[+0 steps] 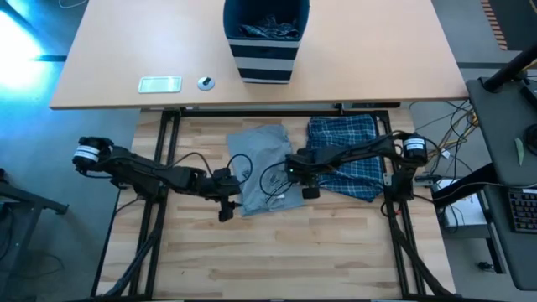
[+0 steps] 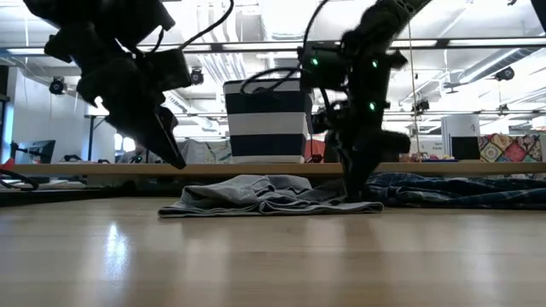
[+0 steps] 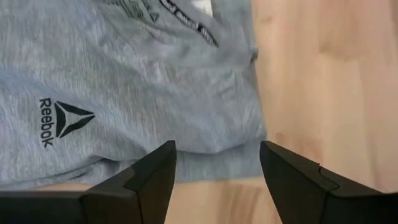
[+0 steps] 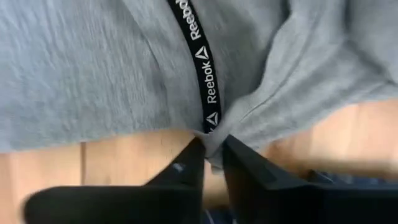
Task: Fold Laundry from Bin
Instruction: Fold the gray shirt
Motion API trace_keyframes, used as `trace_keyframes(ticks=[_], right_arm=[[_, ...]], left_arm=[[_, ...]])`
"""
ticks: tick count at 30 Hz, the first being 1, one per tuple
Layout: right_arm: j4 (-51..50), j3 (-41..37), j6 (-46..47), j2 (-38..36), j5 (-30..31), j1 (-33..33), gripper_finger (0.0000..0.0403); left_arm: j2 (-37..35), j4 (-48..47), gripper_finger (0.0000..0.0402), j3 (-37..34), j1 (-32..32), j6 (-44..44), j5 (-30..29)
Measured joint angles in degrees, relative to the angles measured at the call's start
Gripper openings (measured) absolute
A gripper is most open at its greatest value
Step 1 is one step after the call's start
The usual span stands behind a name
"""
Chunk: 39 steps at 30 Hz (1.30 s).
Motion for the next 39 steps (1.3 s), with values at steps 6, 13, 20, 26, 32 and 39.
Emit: trace_keyframes(ticks=[6,13,20,26,32,39], right_arm=[[-15.8,11.7,6.3,-0.3,-5.5,1.1,0.0014],[-20.0,18.7,18.2,0.0,-18.3,1.2,0.0013],[-20.1,18.3,22.5,0.0,-18.4,1.3,0.0013],[-20.0,17.9,23.7,0.0,-18.0,1.3,0.0013],[-20.1,17.8,23.7,0.0,-18.0,1.3,0.0013],[-22.3,17.8,21.7,0.0,-18.3,1.4,0.0013]], left_arm=[[0.7,0.0,0.0217,0.0,-0.1,1.3,-0.2],[2.6,0.1,0.0219,0.0,-1.9,7.9,-1.3],[7.1,7.4,0.0222,0.0,-6.8,15.3,-8.6],[13.2,11.6,0.0194,2.1,-7.4,12.1,-9.2],[19.8,10.3,0.0158,6.4,-7.6,10.9,-9.3],[17.8,6.3,0.0037,6.6,-7.6,6.2,-9.4]])
